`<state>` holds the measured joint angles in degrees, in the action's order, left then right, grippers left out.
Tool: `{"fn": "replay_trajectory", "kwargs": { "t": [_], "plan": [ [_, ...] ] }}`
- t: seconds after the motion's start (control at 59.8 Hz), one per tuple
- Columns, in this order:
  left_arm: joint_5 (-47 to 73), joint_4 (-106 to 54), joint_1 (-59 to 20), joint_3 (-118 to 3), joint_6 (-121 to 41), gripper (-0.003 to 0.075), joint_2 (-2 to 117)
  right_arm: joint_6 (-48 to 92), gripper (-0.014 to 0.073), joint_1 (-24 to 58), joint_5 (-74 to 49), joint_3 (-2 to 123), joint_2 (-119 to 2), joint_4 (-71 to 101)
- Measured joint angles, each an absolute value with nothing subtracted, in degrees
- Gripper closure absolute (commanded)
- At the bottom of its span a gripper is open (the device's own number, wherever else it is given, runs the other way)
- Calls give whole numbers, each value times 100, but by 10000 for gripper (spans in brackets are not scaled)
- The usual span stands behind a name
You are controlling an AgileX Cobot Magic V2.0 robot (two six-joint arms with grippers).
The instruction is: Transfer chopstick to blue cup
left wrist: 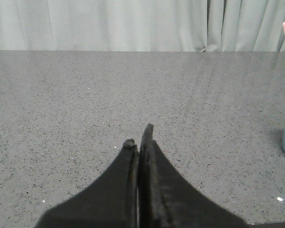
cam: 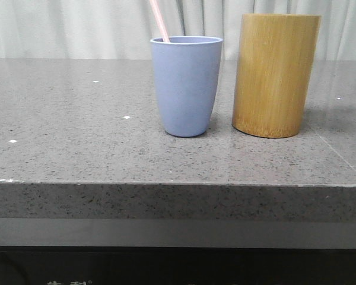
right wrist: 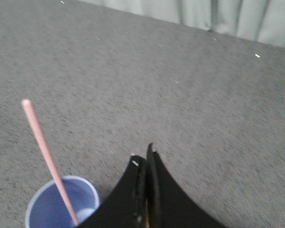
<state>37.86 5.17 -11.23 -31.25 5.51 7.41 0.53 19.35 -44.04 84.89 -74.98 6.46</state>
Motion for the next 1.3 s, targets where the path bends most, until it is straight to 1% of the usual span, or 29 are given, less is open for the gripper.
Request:
{"fn": "replay_trajectory", "kwargs": {
  "t": [0.167, 0.351, 0.685, 0.936, 1.087, 1.304],
  "plan": [
    [3786, 517, -1123, -3125, 551, 739, 741, 53, 681, 1255, -5003, 8247, -6973, 522],
    [3786, 517, -1123, -3125, 551, 739, 741, 53, 681, 856, -5009, 7101, -5968, 508],
    [3786, 517, -1123, -3125, 551, 739, 741, 67, 681, 801, -3923, 4247, -3376, 608],
    [3786, 517, -1123, -3125, 551, 739, 741, 67, 681, 801, -3195, 2598, -1294, 650],
    [3786, 517, -1123, -3125, 551, 739, 741, 67, 681, 801, -3025, 2193, -470, 650],
    [3786, 517, -1123, -3125, 551, 739, 741, 67, 681, 801, -2991, 2167, -274, 654]
  ]
}}
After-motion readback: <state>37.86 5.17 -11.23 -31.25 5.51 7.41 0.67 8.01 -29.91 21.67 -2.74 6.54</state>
